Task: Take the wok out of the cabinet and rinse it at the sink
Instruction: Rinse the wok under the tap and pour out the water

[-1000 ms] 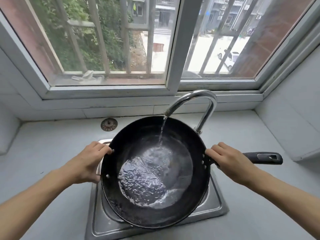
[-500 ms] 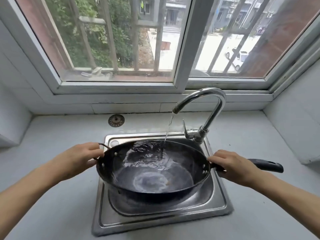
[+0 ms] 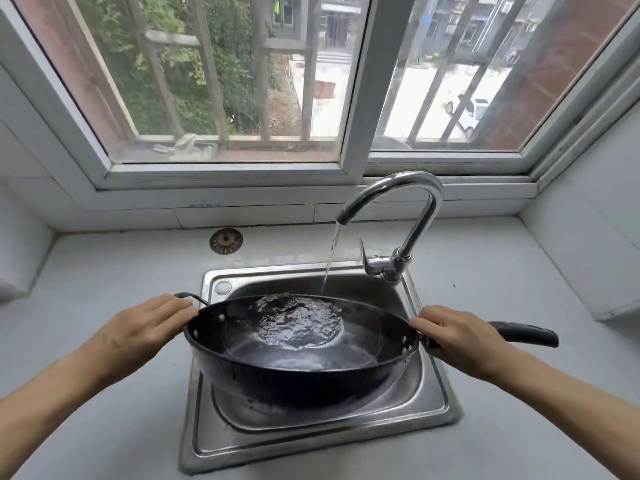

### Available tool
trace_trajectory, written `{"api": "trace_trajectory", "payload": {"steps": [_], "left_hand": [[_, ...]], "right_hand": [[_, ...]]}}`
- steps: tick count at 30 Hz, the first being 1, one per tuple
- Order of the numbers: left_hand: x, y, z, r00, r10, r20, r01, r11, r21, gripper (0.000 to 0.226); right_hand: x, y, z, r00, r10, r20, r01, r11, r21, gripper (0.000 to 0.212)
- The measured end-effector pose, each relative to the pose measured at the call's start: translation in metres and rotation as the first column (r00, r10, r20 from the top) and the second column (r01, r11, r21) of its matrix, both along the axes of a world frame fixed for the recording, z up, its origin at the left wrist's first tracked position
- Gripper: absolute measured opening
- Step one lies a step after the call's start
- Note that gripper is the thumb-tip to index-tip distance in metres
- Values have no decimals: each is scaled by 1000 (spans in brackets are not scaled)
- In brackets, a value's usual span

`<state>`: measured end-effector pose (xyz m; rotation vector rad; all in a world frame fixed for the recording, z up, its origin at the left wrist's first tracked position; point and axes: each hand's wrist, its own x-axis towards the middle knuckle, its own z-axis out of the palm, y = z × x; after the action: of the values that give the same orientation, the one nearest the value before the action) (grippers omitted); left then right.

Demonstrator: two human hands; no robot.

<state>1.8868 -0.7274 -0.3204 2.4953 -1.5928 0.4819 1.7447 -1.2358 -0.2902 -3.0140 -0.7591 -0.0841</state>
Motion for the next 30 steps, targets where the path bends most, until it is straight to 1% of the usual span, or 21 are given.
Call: {"api": "trace_trajectory", "payload": {"steps": [4, 8, 13, 19, 24, 27, 30], "left_hand": [[-6, -4, 10, 999, -27, -44, 26, 1000, -8, 22], [-9, -1, 7, 997, 1, -77, -3, 1000, -27, 22], [-14, 0, 3, 989, 52, -137, -73, 985, -153, 23], [-16, 6, -9, 954, 120, -275, -184, 958, -220, 31], [-18, 1, -4, 930, 135, -343, -239, 930, -280, 34], [-17, 0, -2, 934, 121, -335, -224, 930, -290, 32], [-19, -1, 0, 945, 110, -308, -205, 933, -296, 30]], "right_hand": [[1, 0, 0, 999, -38, -3, 38, 998, 50, 40], [7, 6, 10, 993, -87, 78, 75, 987, 140, 38], [10, 5, 13, 987, -117, 112, 89, 970, 226, 51], [6, 0, 6, 989, -100, 108, 67, 959, 276, 58], [6, 3, 5, 986, -76, 147, 30, 957, 289, 67], [8, 4, 6, 983, -67, 171, 12, 953, 303, 65], [8, 4, 5, 973, -53, 224, -13, 959, 283, 53]]}}
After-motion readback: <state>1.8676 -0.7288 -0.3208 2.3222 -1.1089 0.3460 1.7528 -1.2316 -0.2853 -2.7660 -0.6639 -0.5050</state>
